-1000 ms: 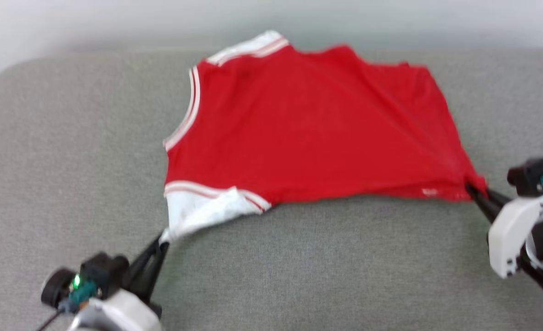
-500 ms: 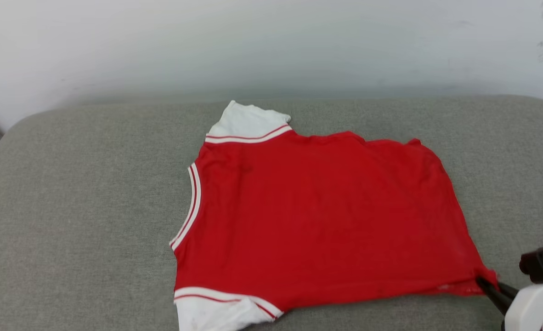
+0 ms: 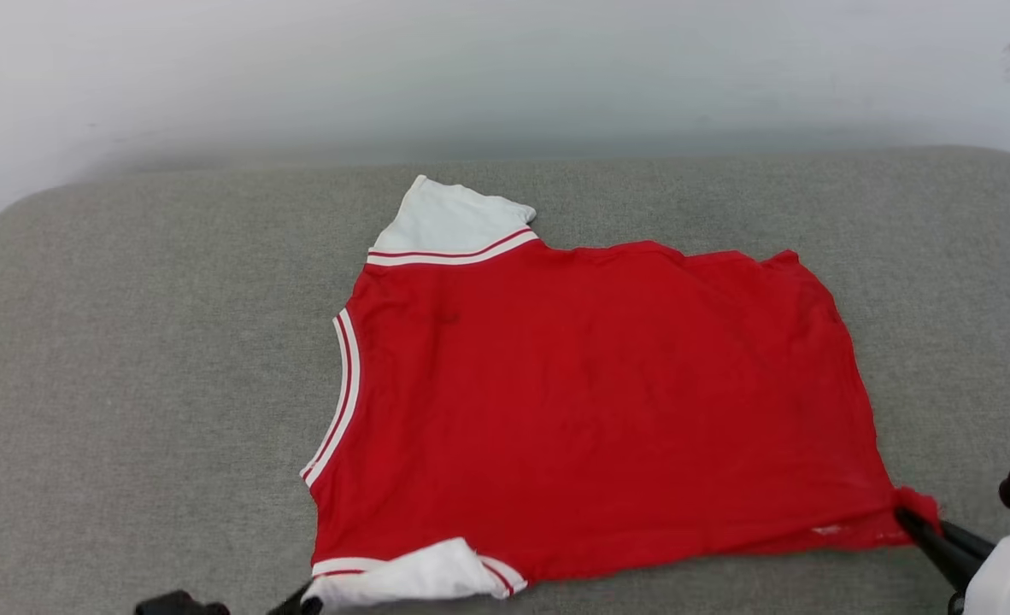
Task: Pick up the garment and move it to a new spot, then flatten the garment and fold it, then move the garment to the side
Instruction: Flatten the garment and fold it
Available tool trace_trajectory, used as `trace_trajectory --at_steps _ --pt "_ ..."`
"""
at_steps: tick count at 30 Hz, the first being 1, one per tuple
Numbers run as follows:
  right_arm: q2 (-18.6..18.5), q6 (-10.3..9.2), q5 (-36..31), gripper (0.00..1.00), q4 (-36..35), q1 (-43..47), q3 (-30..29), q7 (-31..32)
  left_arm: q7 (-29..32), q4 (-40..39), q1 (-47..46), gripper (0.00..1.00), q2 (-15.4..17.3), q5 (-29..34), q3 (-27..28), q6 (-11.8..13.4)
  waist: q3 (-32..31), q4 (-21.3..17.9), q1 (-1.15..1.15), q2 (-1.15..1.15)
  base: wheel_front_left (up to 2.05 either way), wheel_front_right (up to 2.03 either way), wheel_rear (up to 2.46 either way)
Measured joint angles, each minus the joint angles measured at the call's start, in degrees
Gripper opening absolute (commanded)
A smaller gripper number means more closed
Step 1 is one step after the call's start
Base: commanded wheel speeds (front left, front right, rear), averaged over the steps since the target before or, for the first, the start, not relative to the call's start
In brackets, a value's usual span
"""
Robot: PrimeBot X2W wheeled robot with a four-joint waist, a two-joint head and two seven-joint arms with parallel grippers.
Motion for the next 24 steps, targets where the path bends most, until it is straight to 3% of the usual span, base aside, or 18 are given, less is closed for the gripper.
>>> trace_trajectory --at_steps 5,11,24 --pt "2.0 -0.01 1.2 0.00 -1.9 -2.1 -4.0 1.1 -2.4 -1.9 -5.4 0.00 -1.3 -1.5 3.2 0.3 2.6 -0.1 0.00 0.00 0.00 0.00 0.00" --pt "3.1 0.00 -1.8 0.00 -2.2 -9.8 -5.6 3.9 -4.4 1.4 -17.9 0.00 -1.8 -1.5 5.6 -1.7 8.4 -0.2 0.01 0.00 0.00 0.00 0.00" --pt "4.2 -0.01 -7.3 0.00 4.3 -18.8 -0.6 5.7 -5.9 19.9 -33.4 0.00 -3.0 -0.3 -0.9 -4.3 15.7 -0.2 0.02 0.00 0.00 0.00 0.00"
